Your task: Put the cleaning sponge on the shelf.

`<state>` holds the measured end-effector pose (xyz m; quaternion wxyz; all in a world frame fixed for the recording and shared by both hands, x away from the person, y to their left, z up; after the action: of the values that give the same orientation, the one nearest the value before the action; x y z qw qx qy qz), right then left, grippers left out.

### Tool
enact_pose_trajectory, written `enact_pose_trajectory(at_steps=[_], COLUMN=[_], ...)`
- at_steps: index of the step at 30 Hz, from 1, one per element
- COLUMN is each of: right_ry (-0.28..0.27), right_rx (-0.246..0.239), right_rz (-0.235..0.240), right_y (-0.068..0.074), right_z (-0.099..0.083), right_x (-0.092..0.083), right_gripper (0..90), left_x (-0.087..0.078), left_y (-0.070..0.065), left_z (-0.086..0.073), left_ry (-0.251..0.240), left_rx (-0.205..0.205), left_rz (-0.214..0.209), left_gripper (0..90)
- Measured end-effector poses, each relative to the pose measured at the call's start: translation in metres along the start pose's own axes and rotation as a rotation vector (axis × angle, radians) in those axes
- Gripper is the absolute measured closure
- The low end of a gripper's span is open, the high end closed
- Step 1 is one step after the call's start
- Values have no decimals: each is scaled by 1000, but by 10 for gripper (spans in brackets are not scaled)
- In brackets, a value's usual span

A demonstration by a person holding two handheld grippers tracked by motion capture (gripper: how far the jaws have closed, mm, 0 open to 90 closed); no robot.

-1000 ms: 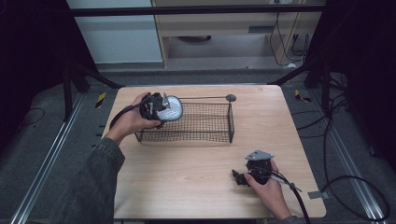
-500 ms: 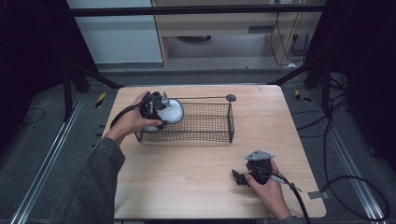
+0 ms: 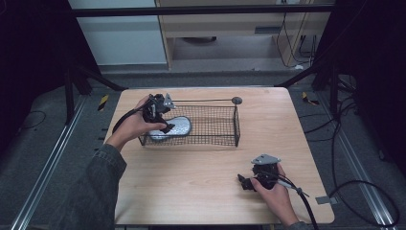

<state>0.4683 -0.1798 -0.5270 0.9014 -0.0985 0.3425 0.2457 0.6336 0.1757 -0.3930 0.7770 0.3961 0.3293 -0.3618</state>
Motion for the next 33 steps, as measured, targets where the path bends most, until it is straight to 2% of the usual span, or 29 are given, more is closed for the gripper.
enact_pose_trajectory(at_steps=[8,16,20,22,27,29,33], right_ry=[-1,-1,-1,1,0,0,1], right_rx=[0,0,0,0,2,3,3], right_rz=[0,0,0,0,0,1,0], right_y=[0,0,0,0,0,0,0], right_z=[0,0,0,0,0,0,0], right_x=[0,0,0,0,0,0,0], right_gripper=[7,7,6,6,6,6,6], left_x=[-9,-15,-17,-18,-22,-23,-24], left_y=[-8,-21,-31,-35,-48,-51,-59], left_z=[5,6,7,7,11,12,15], left_ry=[-43,-105,-101,-107,-130,-127,-141], left_rx=[-40,-136,-163,-189,-203,-207,-236], left_rz=[-1,-13,-6,-7,-10,1,7], left_gripper=[57,48,48,48,47,47,44])
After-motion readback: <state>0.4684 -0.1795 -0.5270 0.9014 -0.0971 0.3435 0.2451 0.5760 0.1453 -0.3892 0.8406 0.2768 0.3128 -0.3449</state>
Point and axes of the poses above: each handheld gripper's, and its own axes: x roughly forward along the jaws, z roughly out of its top, y roughly to its left, the point moved 2 cm from there along x, roughly forward along the jaws, and after that the axes turned 2 degrees about -y, right-handed, at the moved point
